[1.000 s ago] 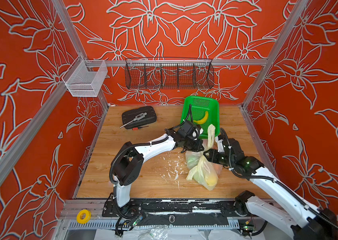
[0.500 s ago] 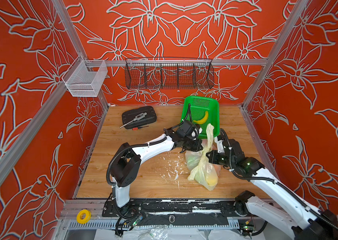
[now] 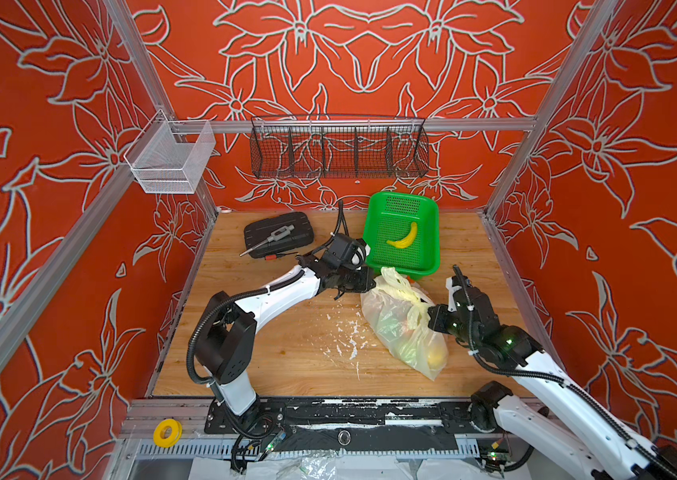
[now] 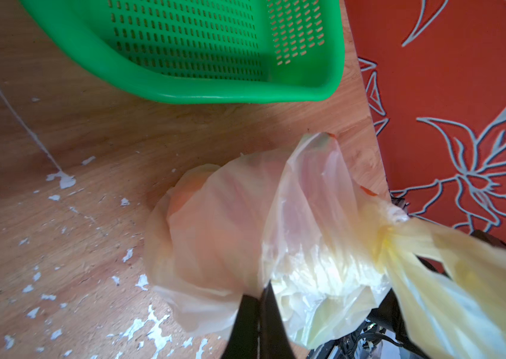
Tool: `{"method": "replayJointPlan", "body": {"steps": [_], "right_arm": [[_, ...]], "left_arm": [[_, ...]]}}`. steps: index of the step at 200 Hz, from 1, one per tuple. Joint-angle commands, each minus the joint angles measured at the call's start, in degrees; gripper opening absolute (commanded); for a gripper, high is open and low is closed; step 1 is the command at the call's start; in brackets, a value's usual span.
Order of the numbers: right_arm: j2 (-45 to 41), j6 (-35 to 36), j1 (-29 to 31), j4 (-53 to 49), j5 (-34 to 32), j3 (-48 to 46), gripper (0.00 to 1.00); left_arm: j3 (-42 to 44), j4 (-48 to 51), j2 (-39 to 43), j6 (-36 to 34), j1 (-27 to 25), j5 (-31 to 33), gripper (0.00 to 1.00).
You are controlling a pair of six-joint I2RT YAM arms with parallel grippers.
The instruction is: Untie the knot of the plastic bag and take out the fruit
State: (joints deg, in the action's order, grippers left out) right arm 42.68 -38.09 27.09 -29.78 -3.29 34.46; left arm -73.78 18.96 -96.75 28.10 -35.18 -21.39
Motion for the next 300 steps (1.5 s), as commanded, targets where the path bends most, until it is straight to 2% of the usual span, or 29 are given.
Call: {"method": "replayJointPlan", "body": {"steps": [1, 20, 33, 64, 81, 105, 127, 160, 175, 195, 230, 248, 280, 300], "right_arm": [[-1.51, -2.65, -0.55, -5.68, -8.18, -0.71, 0.05], [-2.48, -3.20, -0.64, -6.42, -9.57, -0.76, 0.10], [-3.20, -3.06, -0.68, -6.28, -9.49, -0.82, 0.16], [-5.26, 2.25, -0.64, -6.58, -5.31, 2.49, 0.37], [-6.90, 4.25, -0.55, -8.70, -5.36, 5.22, 0.46], [-7.78, 7.59, -0.37, -10.61, -3.20, 8.85, 0.51], [-5.30, 9.73, 0.13, -13.30, 0.35, 12.58, 0.53], [1.78, 12.88, 1.71, -15.55, 4.72, 16.67, 0.54], [4.60, 13.59, 2.39, -15.66, 4.91, 16.79, 0.55], [7.22, 14.43, 2.69, -14.76, 4.40, 15.90, 0.56], [9.67, 15.63, 2.75, -11.24, 4.33, 13.44, 0.59], [10.72, 15.66, 2.78, -10.15, 4.55, 12.46, 0.59], [12.27, 16.26, 2.80, -9.10, 5.16, 11.12, 0.50], [13.09, 16.38, 2.83, -9.07, 4.46, 10.99, 0.32]], "left_arm": [[1.17, 2.20, 3.29, -0.97, 1.78, 6.52, 0.00], [1.36, 2.72, 4.31, -1.38, 1.83, 7.87, 0.00], [1.67, 2.26, 5.07, -1.81, 1.86, 7.58, 0.05], [3.80, -2.87, 7.88, -3.33, 1.49, 1.76, 0.34], [5.38, -6.35, 10.21, -6.78, -0.45, 1.44, 0.48], [7.46, -10.36, 13.49, -16.97, -5.12, 5.59, 0.59], [9.64, -14.88, 14.90, -30.12, -9.00, 6.97, 0.70], [11.34, -18.64, 14.07, -50.86, -13.64, 12.41, 0.77], [11.23, -20.06, 12.20, -58.15, -14.70, 14.96, 0.79], [10.25, -21.87, 8.97, -64.42, -15.12, 15.85, 0.81], [7.02, -24.85, 2.96, -70.31, -15.09, 16.99, 0.83], [4.56, -25.02, -0.39, -71.14, -15.09, 18.60, 0.82], [3.06, -26.92, -2.83, -69.24, -15.22, 18.95, 0.66], [3.10, -27.83, -2.57, -67.13, -15.18, 18.10, 0.48]]}}
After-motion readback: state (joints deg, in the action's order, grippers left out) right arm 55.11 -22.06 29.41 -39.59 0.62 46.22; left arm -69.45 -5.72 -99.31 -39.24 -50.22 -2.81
